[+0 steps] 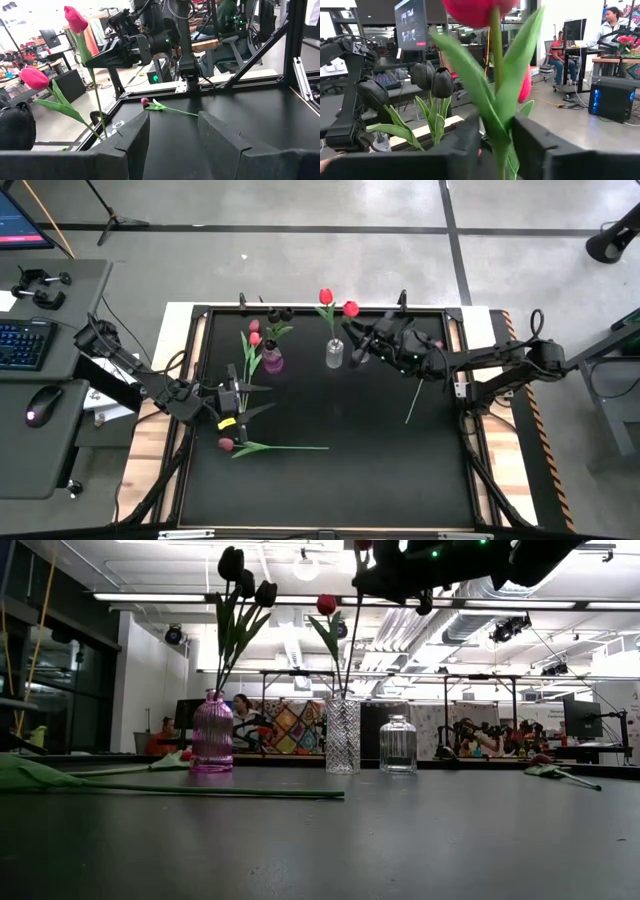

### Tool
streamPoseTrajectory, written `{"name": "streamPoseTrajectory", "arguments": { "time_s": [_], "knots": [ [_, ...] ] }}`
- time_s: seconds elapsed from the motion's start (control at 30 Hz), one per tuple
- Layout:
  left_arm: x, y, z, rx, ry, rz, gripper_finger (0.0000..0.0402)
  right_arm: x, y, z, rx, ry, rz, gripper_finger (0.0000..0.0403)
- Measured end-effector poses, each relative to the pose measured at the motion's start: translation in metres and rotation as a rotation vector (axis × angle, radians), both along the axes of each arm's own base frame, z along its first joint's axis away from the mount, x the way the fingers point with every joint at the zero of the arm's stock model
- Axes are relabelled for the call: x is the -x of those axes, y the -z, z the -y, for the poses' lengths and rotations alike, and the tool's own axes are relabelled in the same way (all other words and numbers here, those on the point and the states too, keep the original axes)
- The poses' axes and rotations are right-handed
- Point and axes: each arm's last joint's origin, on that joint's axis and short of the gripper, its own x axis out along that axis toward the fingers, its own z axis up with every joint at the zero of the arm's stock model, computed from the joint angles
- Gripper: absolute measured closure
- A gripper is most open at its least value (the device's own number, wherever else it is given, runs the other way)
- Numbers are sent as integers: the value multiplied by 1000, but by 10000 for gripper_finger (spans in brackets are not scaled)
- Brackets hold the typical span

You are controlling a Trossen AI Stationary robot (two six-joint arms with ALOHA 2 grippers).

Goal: Sort flowers into vase by color
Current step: Put the bottom pink flower into the left transparent vase, then put the pink flower into the left transparent vase

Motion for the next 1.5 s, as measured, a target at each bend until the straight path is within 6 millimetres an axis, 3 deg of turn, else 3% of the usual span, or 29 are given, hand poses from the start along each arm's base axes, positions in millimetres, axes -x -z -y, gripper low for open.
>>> {"name": "streamPoseTrajectory", "arguments": {
  "time_s": [0.23,0.4,0.57,0.93,1.13,1.37,1.5],
  "knots": [
    [0,0,0,-2,0,-2,245,0,0,0,0,0,-5,168],
    [0,2,0,-9,0,-14,245,0,4,0,15,3,-60,114],
    [0,2,0,-12,0,-18,245,10,5,-1,-16,27,-176,108],
    [0,2,0,-4,-1,-17,245,56,5,-6,-264,62,-357,115],
    [1,2,1,13,2,-12,245,65,27,-12,-401,89,-455,115],
    [3,2,4,10,19,-14,245,66,67,-33,-483,-31,-488,115],
    [6,7,0,48,-183,-9,245,66,87,-48,-516,-107,-421,115]
  ]
}}
